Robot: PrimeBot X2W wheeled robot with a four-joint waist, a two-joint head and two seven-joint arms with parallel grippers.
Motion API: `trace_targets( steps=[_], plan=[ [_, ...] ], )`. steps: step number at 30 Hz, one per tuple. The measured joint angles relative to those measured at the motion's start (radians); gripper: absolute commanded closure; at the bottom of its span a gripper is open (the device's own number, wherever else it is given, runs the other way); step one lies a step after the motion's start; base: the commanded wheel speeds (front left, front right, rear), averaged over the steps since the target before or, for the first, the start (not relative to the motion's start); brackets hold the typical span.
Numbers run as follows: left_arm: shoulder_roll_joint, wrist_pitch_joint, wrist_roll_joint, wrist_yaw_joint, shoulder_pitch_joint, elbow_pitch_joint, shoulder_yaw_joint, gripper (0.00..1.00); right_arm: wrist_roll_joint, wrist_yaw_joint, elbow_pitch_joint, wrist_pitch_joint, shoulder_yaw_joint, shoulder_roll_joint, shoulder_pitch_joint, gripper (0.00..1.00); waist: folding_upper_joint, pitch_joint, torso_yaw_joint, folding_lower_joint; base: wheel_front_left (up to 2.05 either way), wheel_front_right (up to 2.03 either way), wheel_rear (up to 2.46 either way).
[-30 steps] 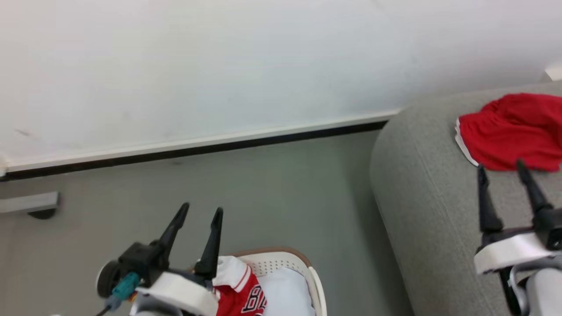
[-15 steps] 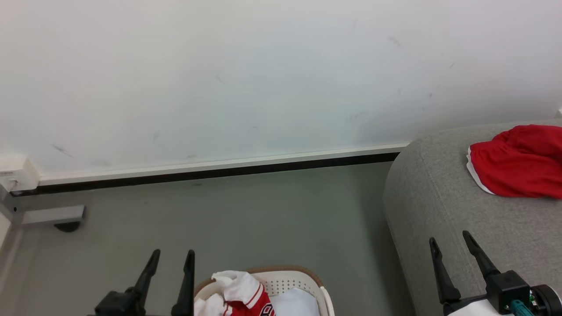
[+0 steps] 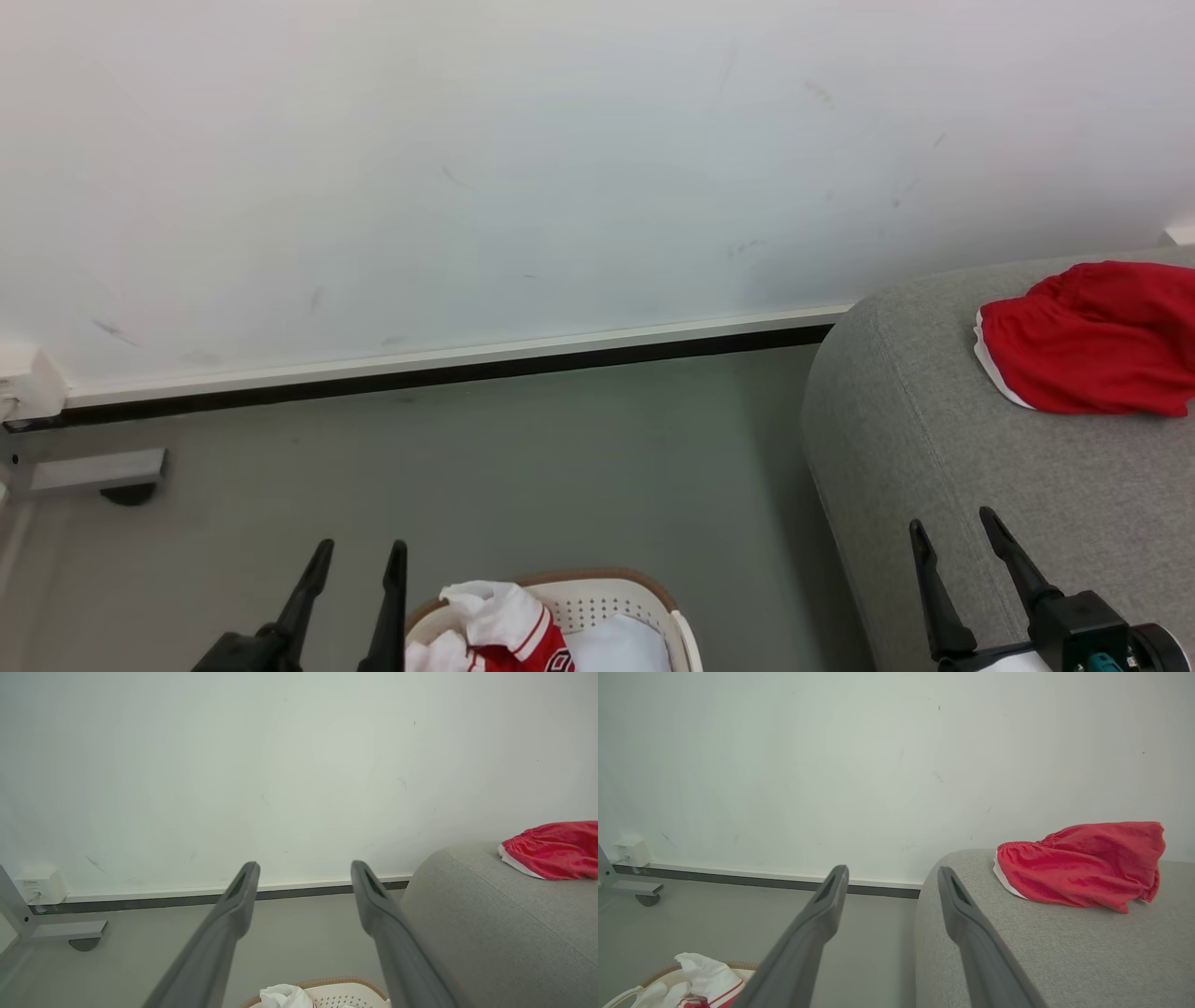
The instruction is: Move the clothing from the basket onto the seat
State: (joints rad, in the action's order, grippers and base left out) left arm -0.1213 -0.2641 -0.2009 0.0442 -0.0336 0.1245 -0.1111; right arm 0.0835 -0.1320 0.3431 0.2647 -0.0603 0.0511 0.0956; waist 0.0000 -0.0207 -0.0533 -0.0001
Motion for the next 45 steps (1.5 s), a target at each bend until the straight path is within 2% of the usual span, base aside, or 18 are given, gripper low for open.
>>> trace_targets(
  steps=[15, 20, 25, 38, 45],
  plan=[
    [0.031, 0.000, 0.036, 0.044, 0.004, 0.030, 0.043, 0.00, 0.011, 0.000, -0.012, 0.000, -0.007, 0.000, 0.006, 0.00, 0.0000, 0.020, 0.002, 0.0002, 0.00, 0.00, 0.00],
    [0.023, 0.000, 0.059, 0.052, 0.039, 0.108, 0.036, 0.00, 0.023, 0.000, -0.035, 0.000, -0.017, 0.000, 0.037, 0.00, 0.0000, 0.059, -0.014, 0.0001, 0.00, 0.00, 0.00],
    [0.010, 0.028, 0.078, 0.057, 0.159, 0.199, 0.002, 0.00, 0.044, 0.000, -0.073, 0.000, -0.024, -0.001, 0.098, 0.00, 0.0000, 0.145, -0.034, 0.0002, 0.00, 0.00, 0.00],
    [-0.038, 0.227, 0.139, 0.061, 0.425, 0.520, -0.069, 0.00, 0.136, 0.000, -0.168, 0.000, -0.074, 0.000, 0.257, 0.00, 0.0000, 0.430, -0.129, 0.0004, 0.00, 0.00, 0.00],
    [-0.061, 0.293, 0.151, 0.062, 0.548, 0.635, -0.090, 0.00, 0.200, 0.000, -0.265, 0.000, -0.080, 0.000, 0.345, 0.00, 0.0000, 0.605, -0.182, 0.0005, 0.00, 0.00, 0.00]
  ],
)
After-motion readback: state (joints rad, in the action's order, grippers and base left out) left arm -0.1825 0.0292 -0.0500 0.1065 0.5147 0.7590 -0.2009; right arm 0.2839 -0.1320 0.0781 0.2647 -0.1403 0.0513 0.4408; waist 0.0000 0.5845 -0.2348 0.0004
